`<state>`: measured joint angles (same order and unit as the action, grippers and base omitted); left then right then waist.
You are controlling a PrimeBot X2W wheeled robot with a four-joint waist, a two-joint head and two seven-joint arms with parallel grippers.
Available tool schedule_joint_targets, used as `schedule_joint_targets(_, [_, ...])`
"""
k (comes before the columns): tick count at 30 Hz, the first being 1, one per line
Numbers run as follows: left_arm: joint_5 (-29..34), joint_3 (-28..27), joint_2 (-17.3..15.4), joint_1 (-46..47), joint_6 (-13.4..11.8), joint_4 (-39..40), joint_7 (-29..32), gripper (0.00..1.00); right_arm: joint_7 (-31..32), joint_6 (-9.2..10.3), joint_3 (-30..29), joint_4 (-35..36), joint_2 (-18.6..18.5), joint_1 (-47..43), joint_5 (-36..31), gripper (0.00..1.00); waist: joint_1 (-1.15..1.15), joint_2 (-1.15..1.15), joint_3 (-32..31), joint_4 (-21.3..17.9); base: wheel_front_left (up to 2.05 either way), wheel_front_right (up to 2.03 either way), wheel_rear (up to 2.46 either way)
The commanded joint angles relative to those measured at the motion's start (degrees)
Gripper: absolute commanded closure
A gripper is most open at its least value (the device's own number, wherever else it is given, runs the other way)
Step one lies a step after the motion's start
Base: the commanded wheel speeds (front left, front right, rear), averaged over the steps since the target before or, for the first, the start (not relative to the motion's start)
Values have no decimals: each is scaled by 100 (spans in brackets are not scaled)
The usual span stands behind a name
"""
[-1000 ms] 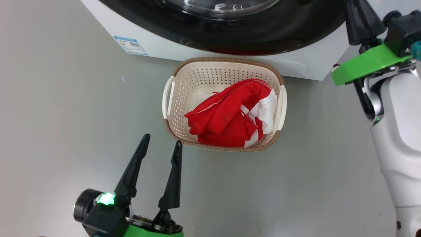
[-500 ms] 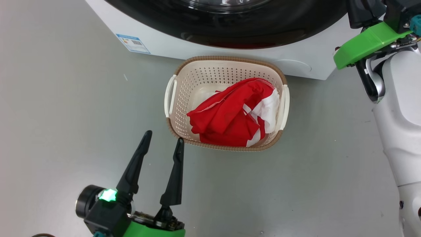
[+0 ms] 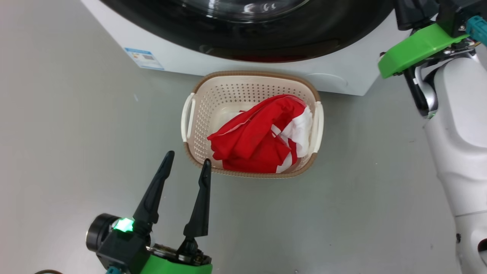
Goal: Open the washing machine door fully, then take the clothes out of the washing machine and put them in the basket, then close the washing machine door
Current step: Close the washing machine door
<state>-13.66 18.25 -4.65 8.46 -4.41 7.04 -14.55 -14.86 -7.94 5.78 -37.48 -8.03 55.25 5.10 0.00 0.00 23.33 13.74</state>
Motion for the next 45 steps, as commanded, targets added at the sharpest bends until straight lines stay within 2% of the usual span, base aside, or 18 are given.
schedule_joint_targets(1, [66, -209, -69, 20, 47, 119, -45, 0, -13, 45, 116, 213, 178, -134, 73, 97, 0, 0, -62, -108, 0, 0, 0])
schedule_joint_targets(3, [65, -220, -71, 15, 52, 117, -45, 0, -13, 45, 192, 301, 230, -273, 122, 64, 0, 0, -107, -186, 0, 0, 0])
schedule_joint_targets(5, [63, -226, -71, 10, 52, 115, -45, 0, -13, 45, 236, 347, 253, -356, 148, 63, 0, 0, -133, -226, 0, 0, 0])
schedule_joint_targets(7, [60, -237, -81, 3, 59, 107, -45, 0, -13, 45, 323, 465, 287, -531, 186, 46, 0, 0, -190, -311, 0, 0, 0])
schedule_joint_targets(8, [49, -251, -84, 1, 62, 101, -45, 0, -13, 45, 367, 524, 301, -627, 199, 20, 0, 0, -221, -357, 0, 0, 0])
schedule_joint_targets(9, [38, -262, -87, 0, 67, 94, -45, 0, -13, 45, 409, 587, 312, -723, 217, 0, 0, 0, -254, -402, 0, 0, 0])
schedule_joint_targets(15, [6, -327, -84, -2, 88, 82, -45, 0, -13, 45, 521, 989, 327, -1317, 340, 0, 0, 0, -514, -684, 0, 0, 0])
schedule_joint_targets(31, [145, -339, -158, -246, 97, -81, -45, 0, 170, 45, 113, 2658, 419, -3236, 223, 0, 0, 0, -1380, -1352, 0, 0, 0])
schedule_joint_targets(39, [-36, -460, -165, -388, 29, -153, -40, 0, 363, 45, -88, 3347, 443, -3969, 81, 0, 0, 0, -1659, -1547, 0, 0, 0])
schedule_joint_targets(45, [-63, -598, -293, -515, -44, -192, -32, 0, 483, 45, -296, 3716, 471, -4581, 47, 0, 0, 0, -1889, -1594, 0, 0, 0])
